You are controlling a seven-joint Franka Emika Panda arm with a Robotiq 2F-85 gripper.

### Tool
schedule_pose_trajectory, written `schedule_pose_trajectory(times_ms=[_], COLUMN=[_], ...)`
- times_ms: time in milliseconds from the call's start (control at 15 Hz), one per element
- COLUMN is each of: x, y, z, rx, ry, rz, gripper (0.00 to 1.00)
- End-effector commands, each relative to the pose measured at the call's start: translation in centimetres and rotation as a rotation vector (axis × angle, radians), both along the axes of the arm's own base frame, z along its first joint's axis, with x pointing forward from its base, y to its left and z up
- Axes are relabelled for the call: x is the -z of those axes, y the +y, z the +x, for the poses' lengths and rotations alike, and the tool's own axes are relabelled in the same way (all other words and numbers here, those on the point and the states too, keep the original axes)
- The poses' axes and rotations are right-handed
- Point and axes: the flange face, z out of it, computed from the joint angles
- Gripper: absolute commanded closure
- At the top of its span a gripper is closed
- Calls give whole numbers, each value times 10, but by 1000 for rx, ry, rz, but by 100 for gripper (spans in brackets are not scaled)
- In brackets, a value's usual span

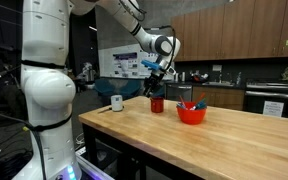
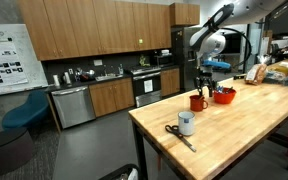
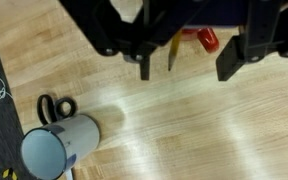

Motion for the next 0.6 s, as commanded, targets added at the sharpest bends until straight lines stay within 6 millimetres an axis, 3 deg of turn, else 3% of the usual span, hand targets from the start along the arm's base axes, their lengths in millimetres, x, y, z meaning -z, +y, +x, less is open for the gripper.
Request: schedule_pose_trajectory(times_ms=[0,333,533], x=[-2,-9,-20], y=[6,9,6], z=[-1,2,4], rx=[2,-18,-25], ry=[23,15,-4], rz=[-24,-21,-23], gripper=[63,99,99])
